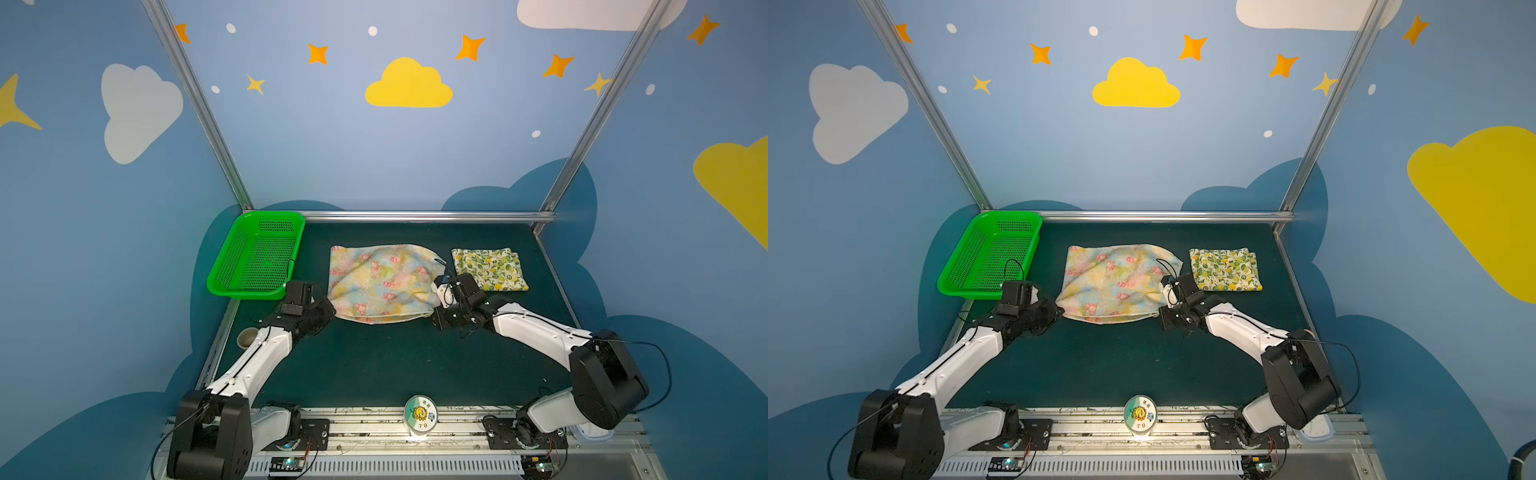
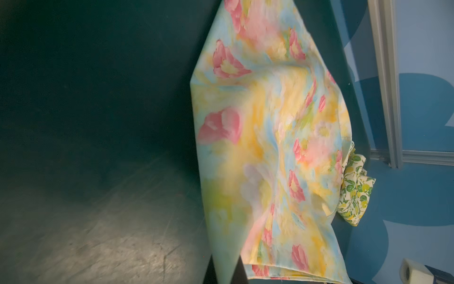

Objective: Fold and stack the skirts

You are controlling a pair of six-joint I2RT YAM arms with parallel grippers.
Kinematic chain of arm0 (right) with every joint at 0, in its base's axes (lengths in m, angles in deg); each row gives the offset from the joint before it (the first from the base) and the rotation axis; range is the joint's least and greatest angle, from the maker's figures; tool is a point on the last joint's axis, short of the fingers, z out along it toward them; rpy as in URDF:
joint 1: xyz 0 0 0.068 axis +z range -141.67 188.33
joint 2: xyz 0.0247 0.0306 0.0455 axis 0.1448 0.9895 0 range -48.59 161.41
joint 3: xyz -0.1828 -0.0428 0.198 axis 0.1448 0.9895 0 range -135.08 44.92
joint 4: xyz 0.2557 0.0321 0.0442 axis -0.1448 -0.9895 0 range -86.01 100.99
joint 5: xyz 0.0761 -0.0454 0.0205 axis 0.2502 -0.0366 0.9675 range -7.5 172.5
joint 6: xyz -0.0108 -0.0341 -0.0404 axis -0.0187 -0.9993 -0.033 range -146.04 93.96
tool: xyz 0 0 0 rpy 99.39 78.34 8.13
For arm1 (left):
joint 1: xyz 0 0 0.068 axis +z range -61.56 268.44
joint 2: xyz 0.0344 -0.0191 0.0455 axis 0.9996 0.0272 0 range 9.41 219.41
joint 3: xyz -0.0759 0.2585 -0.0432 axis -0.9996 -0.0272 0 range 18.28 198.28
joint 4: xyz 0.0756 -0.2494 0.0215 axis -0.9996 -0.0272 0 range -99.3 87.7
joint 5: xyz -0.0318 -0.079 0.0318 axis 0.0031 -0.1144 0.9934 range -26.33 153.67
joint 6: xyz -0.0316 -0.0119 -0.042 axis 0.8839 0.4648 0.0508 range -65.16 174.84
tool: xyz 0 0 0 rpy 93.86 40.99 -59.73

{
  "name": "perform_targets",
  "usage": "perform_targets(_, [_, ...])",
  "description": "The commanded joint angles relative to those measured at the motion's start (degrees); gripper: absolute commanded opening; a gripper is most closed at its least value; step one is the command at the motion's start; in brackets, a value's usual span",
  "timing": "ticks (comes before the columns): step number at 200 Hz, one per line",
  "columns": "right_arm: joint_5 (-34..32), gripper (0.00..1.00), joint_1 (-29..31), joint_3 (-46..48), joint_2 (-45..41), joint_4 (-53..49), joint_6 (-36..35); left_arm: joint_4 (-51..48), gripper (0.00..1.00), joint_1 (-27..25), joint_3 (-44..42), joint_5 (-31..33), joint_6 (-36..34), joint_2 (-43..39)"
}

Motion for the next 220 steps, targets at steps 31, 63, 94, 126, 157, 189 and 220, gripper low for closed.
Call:
perform_targets(31, [1.1, 0.0, 6.3, -0.4, 1.1, -2.9, 6.1, -12.3, 0.11, 0.0, -3.4, 10.2, 1.6, -13.4])
perform_targets(63, [3.1, 0.37, 8.2, -2.4, 0.6, -5.7, 6.8, -16.0, 0.53, 0.2, -4.1, 12.4, 2.3, -18.8])
perform_targets(94, [6.0, 0.52, 5.6, -5.3, -2.6, -8.1, 6.9, -16.1, 0.53, 0.2, -0.8, 10.9, 2.0, -19.8])
perform_targets(126, [10.4, 0.52, -3.2, -10.7, -0.6, -9.0, 6.8, -8.9, 0.51, -1.7, 1.9, 6.4, 3.5, -13.7])
perform_targets(157, [10.5, 0.5, -11.5, -16.1, 6.9, -6.0, 7.5, -1.7, 0.5, -8.7, 4.8, 6.1, 4.0, -3.0])
perform_targets(189, [10.6, 0.44, -16.6, -24.3, 18.0, -5.3, 7.7, 0.4, 0.5, -14.3, 11.6, 5.1, 1.7, 11.1])
perform_targets(220, [11.2, 0.44, -19.1, -32.0, 28.2, -7.0, 8.5, 5.3, 0.48, -18.4, 18.0, 1.3, 2.3, 22.4])
